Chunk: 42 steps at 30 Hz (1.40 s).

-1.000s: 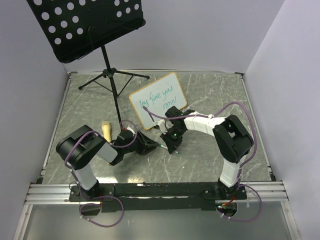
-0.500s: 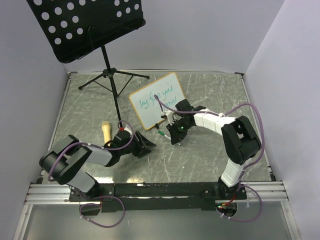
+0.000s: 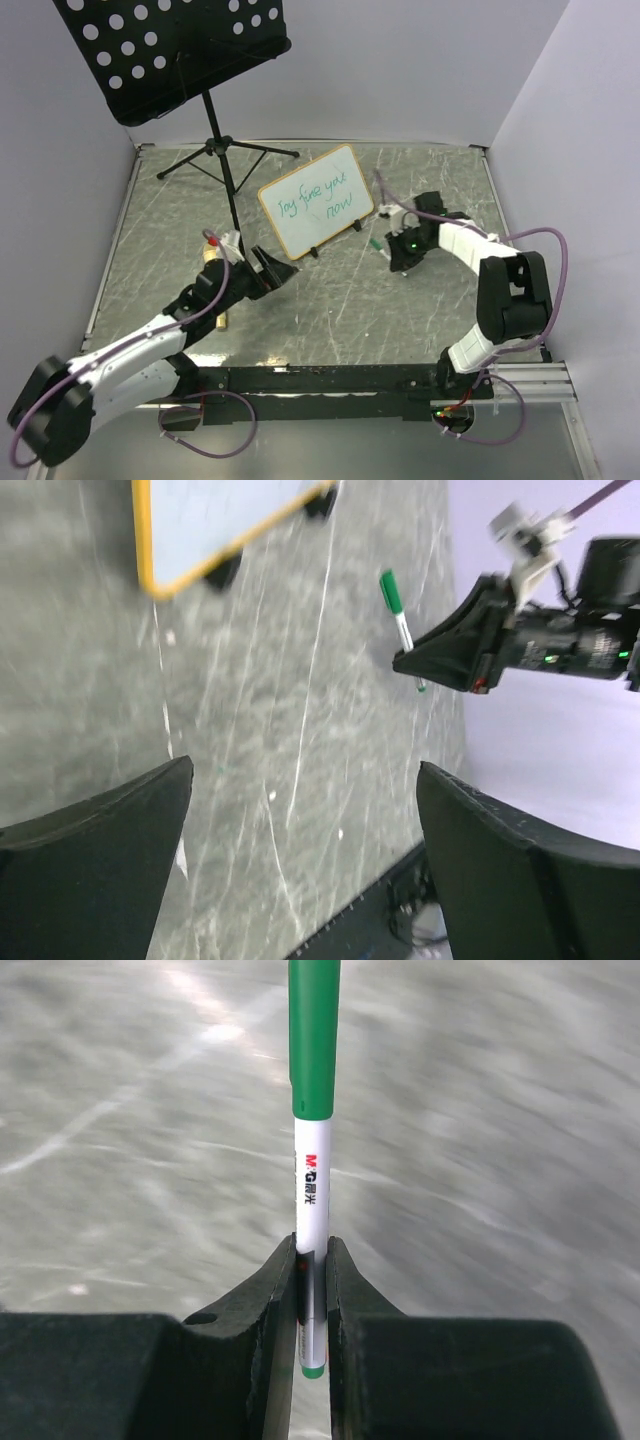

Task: Write a sentence on the whiteboard
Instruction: Put down the whiteboard marker at the center of the board, then reset both arms

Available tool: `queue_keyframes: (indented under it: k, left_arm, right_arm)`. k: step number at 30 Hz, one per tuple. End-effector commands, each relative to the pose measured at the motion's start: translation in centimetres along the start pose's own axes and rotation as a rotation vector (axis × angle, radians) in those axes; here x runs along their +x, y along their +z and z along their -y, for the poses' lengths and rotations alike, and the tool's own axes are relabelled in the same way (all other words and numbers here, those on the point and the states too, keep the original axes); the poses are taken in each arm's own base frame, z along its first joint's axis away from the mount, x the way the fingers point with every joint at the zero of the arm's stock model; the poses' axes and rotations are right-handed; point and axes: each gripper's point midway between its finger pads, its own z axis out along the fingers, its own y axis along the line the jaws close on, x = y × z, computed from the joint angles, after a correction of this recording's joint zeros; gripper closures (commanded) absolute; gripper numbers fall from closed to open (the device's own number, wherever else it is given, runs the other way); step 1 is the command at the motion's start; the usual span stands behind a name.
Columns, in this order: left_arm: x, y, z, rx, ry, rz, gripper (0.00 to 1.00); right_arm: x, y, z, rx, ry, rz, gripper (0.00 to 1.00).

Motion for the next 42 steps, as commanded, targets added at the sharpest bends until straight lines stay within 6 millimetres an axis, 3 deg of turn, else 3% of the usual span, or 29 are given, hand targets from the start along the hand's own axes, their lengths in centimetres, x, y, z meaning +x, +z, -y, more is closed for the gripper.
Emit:
queue_keyframes:
  k: [1,5,8,10,19,26,29,32,33,38,42]
  left_arm:
    - [-3.4,-1.5,0.0,-0.082,0.156,0.113,0.02]
    - [-4.1,-2.3,0.3,-0.090,0.194,0.135,0.02]
    - [-4.5,-3.0,0.6,-0.074,0.193,0.163,0.02]
    - [-4.1,-3.3,-0.3,-0.098,0.188,0.152,0.02]
    - [-4.8,-4.7,0.1,-0.090,0.208,0.188,0.01]
    - [-5.7,-5.0,1.2,-0.097,0.253,0.191,0.01]
    - [-7.4,-6.0,2.1,-0.125,0.289,0.231,0.03]
    - [-10.0,-7.4,4.2,-0.138,0.360,0.286,0.03]
    - [-10.5,-7.7,4.4,-0.150,0.369,0.294,0.03]
    - [-12.7,-8.9,6.4,-0.176,0.441,0.320,0.03]
    - [-13.8,-10.1,7.0,-0.203,0.477,0.344,0.03]
  right_arm:
    - [0.6,-1.9,5.7,0.144,0.027,0.024,1.00]
    - [0.9,-2.0,8.9,0.178,0.084,0.013,1.00]
    - [0.9,-1.7,10.3,0.188,0.112,0.006,0.99]
    - [1.0,-1.6,11.1,0.195,0.128,-0.003,0.95]
    - [1.4,-2.2,12.0,0.201,0.163,-0.003,0.59]
    - [0.0,-4.6,11.7,0.226,0.148,0.051,0.45]
    - [-1.8,-7.2,10.9,0.264,0.097,0.125,0.33]
    - [-4.2,-10.6,9.7,0.313,0.044,0.245,0.13]
    - [-5.0,-12.4,8.9,0.345,0.040,0.308,0.00]
    - [-8.5,-18.3,5.3,0.390,0.086,0.556,0.00]
    - [-9.5,-22.3,3.5,0.443,0.214,0.701,0.00]
